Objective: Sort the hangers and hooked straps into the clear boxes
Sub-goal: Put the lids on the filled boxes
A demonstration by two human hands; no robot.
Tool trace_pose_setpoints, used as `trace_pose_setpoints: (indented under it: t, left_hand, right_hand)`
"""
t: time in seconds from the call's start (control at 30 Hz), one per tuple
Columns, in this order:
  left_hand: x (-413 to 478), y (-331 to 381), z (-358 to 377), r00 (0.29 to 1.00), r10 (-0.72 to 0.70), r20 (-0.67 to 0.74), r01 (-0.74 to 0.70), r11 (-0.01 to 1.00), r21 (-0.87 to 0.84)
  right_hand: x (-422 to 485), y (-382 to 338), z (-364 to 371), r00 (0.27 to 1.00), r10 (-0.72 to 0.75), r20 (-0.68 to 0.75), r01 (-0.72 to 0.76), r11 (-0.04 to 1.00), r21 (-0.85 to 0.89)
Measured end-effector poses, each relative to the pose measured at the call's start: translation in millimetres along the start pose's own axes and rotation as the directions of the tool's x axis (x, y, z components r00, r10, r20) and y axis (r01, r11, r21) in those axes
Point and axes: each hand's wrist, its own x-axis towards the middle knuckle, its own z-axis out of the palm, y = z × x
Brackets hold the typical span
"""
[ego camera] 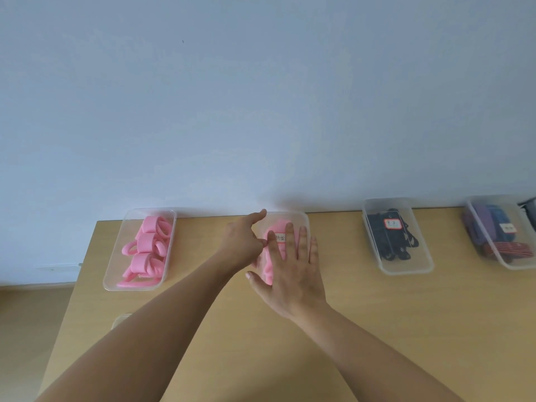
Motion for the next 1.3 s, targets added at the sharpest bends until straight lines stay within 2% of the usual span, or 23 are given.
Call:
trace_pose_setpoints:
  t: [0.2, 0.37, 0.43, 0.53, 0.7, 0.8, 0.87, 0.93, 1.0, 1.13, 1.3]
  left_hand:
    - [4, 16, -13, 0.997, 0.035, 0.062, -0.053, 0.945, 0.324]
    - [3, 17, -13, 1.0, 0.024, 0.018, -0.03, 0.889, 0.457]
    - [-1, 15, -13, 1.0, 0.014, -0.026, 0.001, 0.873, 0.488]
    - [-12, 8, -18, 0.989, 0.059, -0.137, 0.013, 0.882, 0.47]
    - [-49, -18, -56, 0.929, 0.267, -0.255, -0.124, 0.877, 0.464]
    - [-81, -51, -92, 0.868, 0.372, -0.328, -0.188, 0.858, 0.478]
    - [-104, -77, -115, 0.837, 0.418, -0.353, -0.211, 0.842, 0.497]
    - [-124, -109, -135, 0.809, 0.457, -0.37, -0.234, 0.828, 0.51]
    - [-141, -142, -150, 0.791, 0.482, -0.377, -0.243, 0.813, 0.529]
    - [-168, -198, -169, 0.817, 0.425, -0.391, -0.205, 0.846, 0.492]
    - [-187, -244, -187, 0.829, 0.375, -0.414, -0.19, 0.887, 0.422]
  right_hand:
    - [14, 8, -1, 0.999, -0.044, 0.016, 0.044, 0.999, 0.008]
    - [19, 7, 0, 0.999, -0.044, -0.027, 0.045, 0.999, 0.014]
    - [20, 7, -1, 0.999, -0.04, -0.022, 0.04, 0.999, 0.006]
    - [23, 7, -6, 0.998, -0.028, 0.062, 0.028, 1.0, -0.009]
    - [24, -9, -29, 0.985, 0.071, 0.158, -0.056, 0.994, -0.094]
    - [5, -41, -41, 0.998, 0.06, 0.012, -0.058, 0.991, -0.122]
    - [-20, -74, -40, 0.992, 0.01, -0.13, -0.018, 0.998, -0.058]
    - [-48, -114, -28, 0.982, -0.023, -0.188, 0.027, 0.999, 0.018]
    - [-73, -157, -12, 0.989, -0.041, -0.142, 0.052, 0.996, 0.071]
    - [-104, -236, 21, 0.985, -0.048, 0.166, 0.027, 0.992, 0.125]
    - [-116, -293, 54, 0.951, 0.005, 0.308, -0.025, 0.998, 0.061]
